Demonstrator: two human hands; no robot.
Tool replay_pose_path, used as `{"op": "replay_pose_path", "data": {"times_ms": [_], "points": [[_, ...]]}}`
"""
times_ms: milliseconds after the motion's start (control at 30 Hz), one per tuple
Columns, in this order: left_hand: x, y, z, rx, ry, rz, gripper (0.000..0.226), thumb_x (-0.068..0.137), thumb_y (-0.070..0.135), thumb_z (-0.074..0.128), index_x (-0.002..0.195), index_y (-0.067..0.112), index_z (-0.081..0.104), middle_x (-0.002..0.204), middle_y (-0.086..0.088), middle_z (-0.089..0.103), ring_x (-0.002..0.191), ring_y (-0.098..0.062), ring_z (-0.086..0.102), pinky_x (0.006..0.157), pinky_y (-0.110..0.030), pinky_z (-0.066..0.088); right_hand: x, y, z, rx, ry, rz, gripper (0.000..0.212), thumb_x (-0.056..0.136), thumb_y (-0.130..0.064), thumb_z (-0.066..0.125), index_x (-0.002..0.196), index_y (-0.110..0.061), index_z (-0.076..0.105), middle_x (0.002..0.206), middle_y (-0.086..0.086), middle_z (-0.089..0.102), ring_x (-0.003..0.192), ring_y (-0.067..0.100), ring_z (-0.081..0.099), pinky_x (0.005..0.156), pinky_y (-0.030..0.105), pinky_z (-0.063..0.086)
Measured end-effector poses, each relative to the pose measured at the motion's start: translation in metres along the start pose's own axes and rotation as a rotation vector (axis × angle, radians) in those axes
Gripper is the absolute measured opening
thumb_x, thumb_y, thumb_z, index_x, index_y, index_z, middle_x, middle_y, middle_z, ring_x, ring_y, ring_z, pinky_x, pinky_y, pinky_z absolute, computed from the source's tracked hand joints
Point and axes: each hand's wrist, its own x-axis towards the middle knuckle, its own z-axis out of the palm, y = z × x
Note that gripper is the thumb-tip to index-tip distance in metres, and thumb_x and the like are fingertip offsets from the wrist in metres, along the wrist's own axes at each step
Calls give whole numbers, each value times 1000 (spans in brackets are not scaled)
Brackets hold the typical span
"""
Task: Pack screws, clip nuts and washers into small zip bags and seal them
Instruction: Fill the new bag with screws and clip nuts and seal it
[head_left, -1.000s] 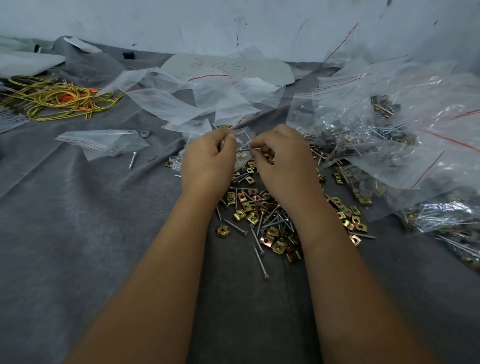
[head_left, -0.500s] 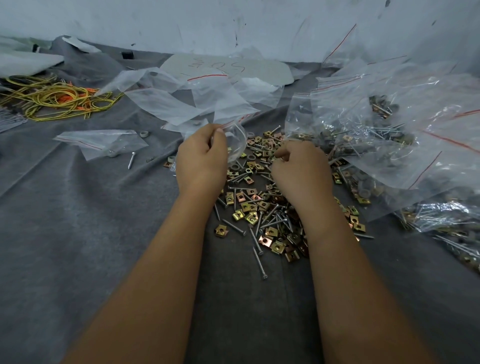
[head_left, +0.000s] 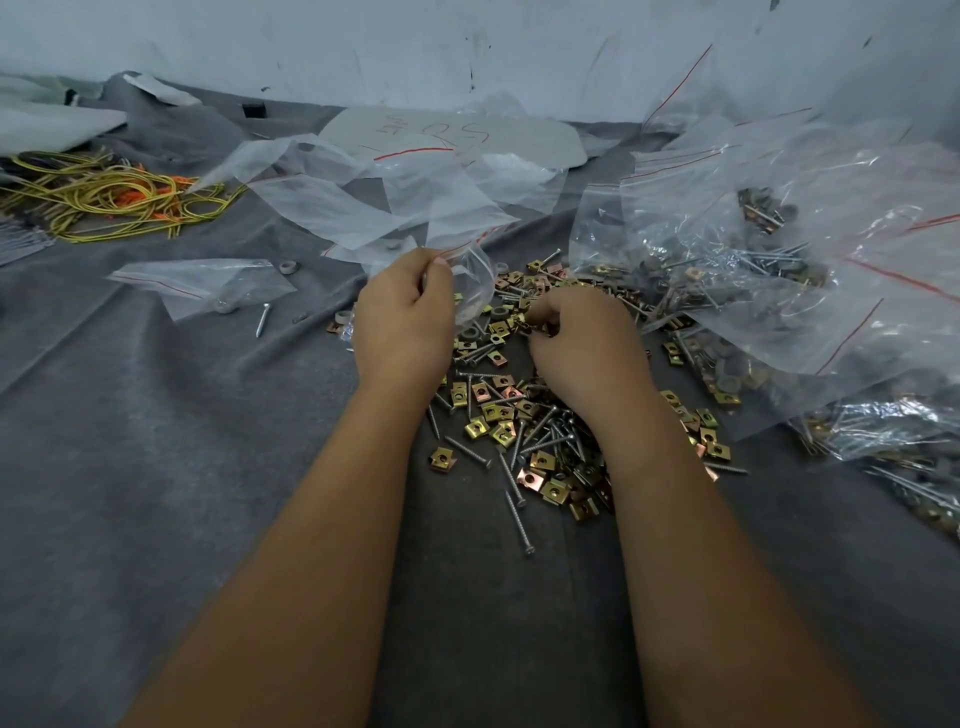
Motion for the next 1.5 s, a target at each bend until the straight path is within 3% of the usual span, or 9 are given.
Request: {"op": "replay_pose_path", "data": {"times_ms": [167, 500, 800, 933, 1067, 1167, 1267, 1400, 1500], "points": [[0, 0, 0, 10, -6, -8, 24, 88, 38, 41, 79, 35, 63, 74, -2, 67, 69, -19, 59, 63, -39, 48, -1, -1, 2, 72, 26, 9, 27, 91, -11, 62, 116, -20, 68, 116, 6, 67, 106, 24, 61, 92, 41, 51], [1, -1, 0, 5, -35, -5, 23, 89, 36, 41, 76, 38, 61, 73, 1, 67, 58, -2, 49, 61, -30, 42, -1, -3, -1, 115, 77, -7, 22, 96, -9, 54, 106, -13, 73, 105, 8, 71, 95, 25, 66, 86, 41, 53], [2, -1, 0, 40, -45, 16, 28, 95, 28, 44, 73, 39, 58, 74, -3, 67, 65, -15, 56, 62, -36, 46, -2, -6, -5, 237, 227, -40, 22, 93, -7, 58, 107, -16, 72, 103, 1, 71, 94, 15, 64, 84, 34, 54], [1, -1, 1, 46, -79, 25, 22, 92, 33, 44, 86, 32, 65, 67, 0, 63, 63, -20, 55, 59, -38, 45, -5, -15, -7, 348, 310, -169, 19, 92, -4, 56, 98, -15, 71, 96, -2, 66, 94, 13, 60, 82, 25, 50], [0, -1, 1, 76, -119, 50, 24, 94, 32, 46, 95, 30, 70, 56, 5, 53, 52, -11, 45, 55, -30, 37, -6, -18, -1, 247, 227, -316, 18, 90, -2, 59, 98, -11, 72, 94, -1, 65, 97, 17, 56, 82, 21, 43], [-2, 0, 1, 76, -118, 68, 25, 95, 30, 46, 95, 26, 70, 58, 3, 55, 52, -11, 45, 55, -31, 37, -5, -18, 3, 222, 194, -359, 26, 91, -4, 59, 112, -13, 70, 105, 1, 68, 103, 18, 57, 89, 25, 43], [-1, -1, 1, 60, -99, 53, 27, 94, 31, 44, 96, 27, 71, 57, 4, 54, 51, -8, 44, 53, -29, 34, -5, -19, 2, 285, 228, -334, 33, 93, -5, 57, 123, -15, 65, 114, -1, 65, 106, 15, 57, 91, 27, 47], [2, -2, 0, 19, -71, 7, 29, 92, 32, 42, 90, 22, 70, 54, 7, 50, 51, -9, 41, 53, -29, 32, -5, -16, -1, 297, 249, -245, 27, 93, -10, 55, 116, -18, 67, 109, -3, 64, 102, 14, 57, 88, 33, 50], [1, -1, 0, 24, -71, 3, 31, 89, 35, 41, 85, 21, 68, 64, -6, 60, 56, -13, 46, 55, -32, 36, -8, -15, -4, 262, 161, -167, 24, 95, -14, 54, 113, -17, 69, 110, -2, 64, 103, 13, 57, 91, 36, 49]]}}
